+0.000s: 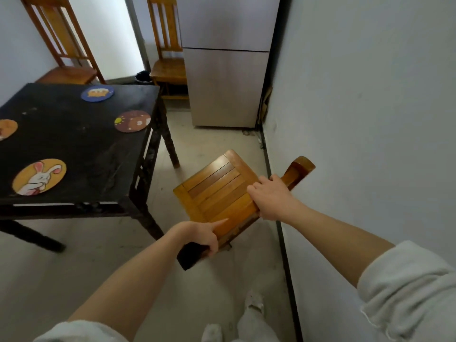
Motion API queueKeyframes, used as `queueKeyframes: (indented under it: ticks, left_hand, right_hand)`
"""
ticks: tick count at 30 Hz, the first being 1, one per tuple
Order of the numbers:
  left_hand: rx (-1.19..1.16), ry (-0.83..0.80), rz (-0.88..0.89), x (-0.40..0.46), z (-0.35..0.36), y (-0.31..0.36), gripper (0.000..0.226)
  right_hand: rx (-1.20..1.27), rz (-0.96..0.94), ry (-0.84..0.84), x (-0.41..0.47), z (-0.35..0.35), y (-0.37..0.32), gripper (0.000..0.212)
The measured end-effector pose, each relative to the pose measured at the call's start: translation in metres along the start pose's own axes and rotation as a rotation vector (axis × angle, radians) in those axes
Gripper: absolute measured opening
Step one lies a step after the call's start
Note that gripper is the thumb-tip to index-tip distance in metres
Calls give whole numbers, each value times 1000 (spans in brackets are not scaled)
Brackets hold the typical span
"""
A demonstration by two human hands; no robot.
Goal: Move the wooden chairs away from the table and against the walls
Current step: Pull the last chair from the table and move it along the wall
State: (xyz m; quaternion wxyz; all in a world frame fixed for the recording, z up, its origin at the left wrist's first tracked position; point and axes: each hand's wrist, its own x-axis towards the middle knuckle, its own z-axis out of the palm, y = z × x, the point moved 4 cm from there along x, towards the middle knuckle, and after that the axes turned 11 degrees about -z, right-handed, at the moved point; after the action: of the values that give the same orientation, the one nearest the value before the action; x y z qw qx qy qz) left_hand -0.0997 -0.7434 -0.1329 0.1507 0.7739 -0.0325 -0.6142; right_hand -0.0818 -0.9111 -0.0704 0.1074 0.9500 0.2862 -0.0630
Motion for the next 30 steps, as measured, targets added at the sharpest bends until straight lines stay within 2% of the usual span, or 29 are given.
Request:
queueKeyframes:
  ticks: [2, 6, 12, 17, 30]
  left_hand:
    - [50, -42, 4, -5, 13, -14, 103]
    - [202, -27, -29, -13, 34, -39, 103]
    - [360, 42, -43, -17, 56, -53, 104]
    - [440, 49, -61, -17, 88, -56, 106]
    - [778, 104, -36, -20, 211, -41, 104]
  right_hand:
    - [-1, -24, -55, -6, 2, -20, 32]
    - [16, -60, -195, -22, 13, -56, 32]
    - [280, -14, -329, -59, 29, -89, 26]
    - [342, -26, -300, -98, 46, -118, 46]
    - [527, 196, -336, -243, 128, -202, 62]
